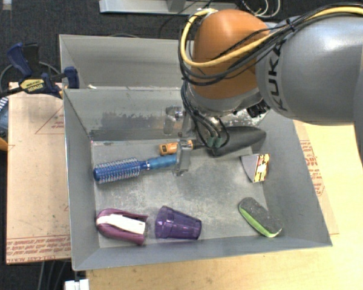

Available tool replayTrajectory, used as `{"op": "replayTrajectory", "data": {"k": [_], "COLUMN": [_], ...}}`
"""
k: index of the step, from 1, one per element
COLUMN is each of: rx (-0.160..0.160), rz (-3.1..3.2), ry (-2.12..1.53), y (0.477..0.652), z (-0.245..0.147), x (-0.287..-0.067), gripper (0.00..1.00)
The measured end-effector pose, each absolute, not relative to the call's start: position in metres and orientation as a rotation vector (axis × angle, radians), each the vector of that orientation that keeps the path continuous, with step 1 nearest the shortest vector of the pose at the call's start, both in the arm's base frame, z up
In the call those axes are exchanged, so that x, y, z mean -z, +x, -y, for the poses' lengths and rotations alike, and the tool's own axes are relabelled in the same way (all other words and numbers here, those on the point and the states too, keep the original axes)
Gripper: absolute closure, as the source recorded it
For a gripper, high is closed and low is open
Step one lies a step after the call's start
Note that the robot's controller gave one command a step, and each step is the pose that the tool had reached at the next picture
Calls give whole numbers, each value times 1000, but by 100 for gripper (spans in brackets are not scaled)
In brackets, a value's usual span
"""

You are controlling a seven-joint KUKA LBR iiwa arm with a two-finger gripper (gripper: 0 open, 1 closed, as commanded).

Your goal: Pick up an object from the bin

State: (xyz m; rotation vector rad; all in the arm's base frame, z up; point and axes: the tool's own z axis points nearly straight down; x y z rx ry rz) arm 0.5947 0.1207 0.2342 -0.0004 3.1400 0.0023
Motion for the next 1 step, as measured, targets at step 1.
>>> {"op": "replayTrajectory", "data": {"k": [1], "rx": [-4], "rz": [-3140], "ry": [-75], "y": [586], "z": [-139], "x": [-150], "gripper": [0]}}
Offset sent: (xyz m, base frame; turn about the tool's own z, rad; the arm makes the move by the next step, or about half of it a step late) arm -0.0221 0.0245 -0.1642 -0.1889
